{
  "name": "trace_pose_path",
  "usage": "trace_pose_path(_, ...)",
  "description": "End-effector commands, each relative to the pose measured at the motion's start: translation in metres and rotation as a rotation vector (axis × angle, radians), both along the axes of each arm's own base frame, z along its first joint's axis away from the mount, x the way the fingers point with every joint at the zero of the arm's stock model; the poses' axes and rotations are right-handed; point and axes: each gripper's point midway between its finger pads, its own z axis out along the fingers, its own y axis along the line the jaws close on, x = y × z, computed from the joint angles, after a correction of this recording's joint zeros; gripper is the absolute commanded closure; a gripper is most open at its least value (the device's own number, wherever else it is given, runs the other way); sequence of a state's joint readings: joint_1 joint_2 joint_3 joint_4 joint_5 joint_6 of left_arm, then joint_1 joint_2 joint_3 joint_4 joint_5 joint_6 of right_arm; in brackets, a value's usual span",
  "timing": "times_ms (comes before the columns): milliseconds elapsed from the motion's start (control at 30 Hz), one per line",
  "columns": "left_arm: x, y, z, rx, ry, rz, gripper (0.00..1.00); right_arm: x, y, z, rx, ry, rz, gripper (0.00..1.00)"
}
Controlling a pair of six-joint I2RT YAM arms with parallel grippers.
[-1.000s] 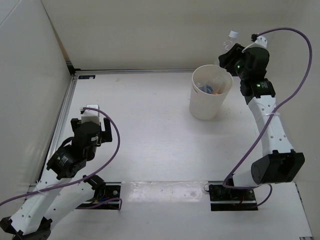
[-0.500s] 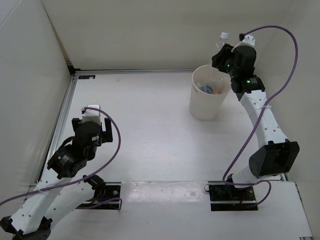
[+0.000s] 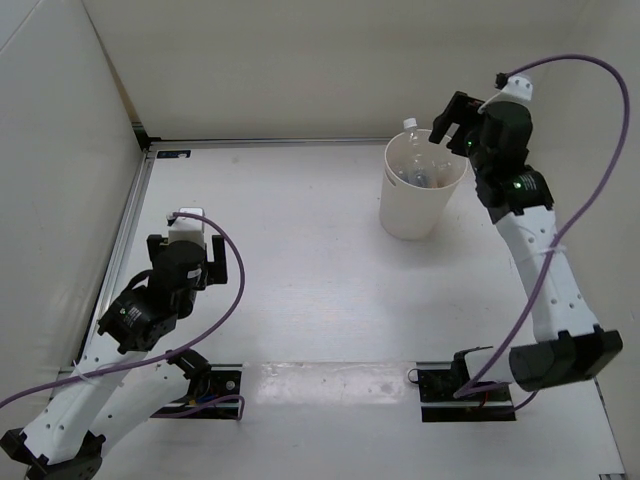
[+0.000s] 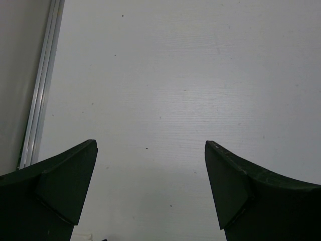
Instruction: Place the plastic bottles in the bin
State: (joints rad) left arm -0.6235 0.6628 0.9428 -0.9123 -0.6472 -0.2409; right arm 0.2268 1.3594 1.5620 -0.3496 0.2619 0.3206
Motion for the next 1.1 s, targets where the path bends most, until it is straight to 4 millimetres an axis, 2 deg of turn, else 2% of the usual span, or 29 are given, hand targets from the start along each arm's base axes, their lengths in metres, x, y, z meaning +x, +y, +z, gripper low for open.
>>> trace_pose_path(0, 0.002, 0.001, 0.004, -0.005, -0.011, 0.011, 0.01, -0.03, -0.021, 0.028, -0.021, -0.074, -0.082, 0.1)
trace_pose_path(33, 0.002, 0.001, 0.002, 0.0, -0.004, 0.011, 0.01, -0.044, -0.024, 0.035, -0.023, -0.094, -0.086, 0.1)
trace_pose_path(100, 0.002, 0.004, 0.003, 0.002, -0.012, 0.031, 0.01, -0.056, -0.026, 0.025, -0.046, -0.073, -0.116, 0.1)
trace_pose_path(133, 0.002, 0.005, 0.003, 0.0, -0.014, 0.037, 0.01, -0.074, -0.03, 0.027, -0.035, -0.083, -0.129, 0.1)
trace_pose_path(200, 0.002, 0.006, 0.004, 0.0, -0.025, 0.044, 0.01, -0.094, -0.033, 0.006, -0.026, -0.036, -0.161, 0.1)
trace_pose_path(233, 0.002, 0.006, 0.005, -0.002, -0.029, 0.042, 0.01, -0.105, -0.035, 0.007, -0.012, -0.044, -0.16, 0.1)
trace_pose_path(300, 0.003, 0.008, 0.005, -0.002, -0.036, 0.053, 0.01, -0.123, -0.035, -0.019, -0.017, 0.032, -0.141, 0.1)
trace_pose_path(333, 0.002, 0.008, 0.005, -0.006, -0.036, 0.059, 0.01, -0.132, -0.028, -0.02, -0.003, 0.038, -0.086, 0.1)
trace_pose_path(367, 0.003, 0.008, 0.004, -0.002, -0.033, 0.058, 0.01, -0.144, -0.03, -0.025, 0.001, 0.057, -0.074, 0.1)
trace_pose_path(400, 0.003, 0.008, 0.005, -0.005, -0.037, 0.062, 0.01, -0.151, -0.03, -0.047, -0.015, 0.12, -0.059, 0.1)
trace_pose_path(433, 0.004, 0.008, 0.005, -0.004, -0.034, 0.064, 0.01, -0.156, -0.028, -0.053, -0.004, 0.14, -0.034, 0.1)
trace_pose_path(467, 0.004, 0.008, 0.005, -0.002, -0.035, 0.065, 0.01, -0.173, -0.027, -0.059, 0.017, 0.148, -0.003, 0.1)
trace_pose_path(533, 0.004, 0.008, 0.004, 0.001, -0.033, 0.066, 0.01, -0.184, -0.023, -0.088, 0.02, 0.213, 0.043, 0.1)
trace_pose_path(567, 0.004, 0.008, 0.005, 0.0, -0.036, 0.063, 0.01, -0.199, -0.019, -0.082, 0.043, 0.171, 0.087, 0.1)
trace_pose_path(667, 0.004, 0.01, 0.007, 0.002, -0.049, 0.064, 0.01, -0.217, -0.008, -0.095, 0.04, 0.168, 0.198, 0.1)
trace_pose_path(800, 0.004, 0.01, 0.007, 0.0, -0.06, 0.065, 0.01, -0.235, -0.021, -0.098, 0.011, 0.171, 0.175, 0.1)
trace_pose_path(833, 0.004, 0.011, 0.008, -0.002, -0.067, 0.065, 0.01, -0.237, -0.023, -0.092, 0.011, 0.162, 0.172, 0.1)
trace_pose_path(867, 0.004, 0.011, 0.007, -0.001, -0.067, 0.063, 0.01, -0.241, -0.023, -0.097, 0.001, 0.184, 0.18, 0.1)
trace_pose_path(1067, 0.006, 0.012, 0.003, 0.027, -0.054, 0.073, 0.01, -0.25, -0.03, -0.103, 0.015, 0.276, 0.151, 0.1)
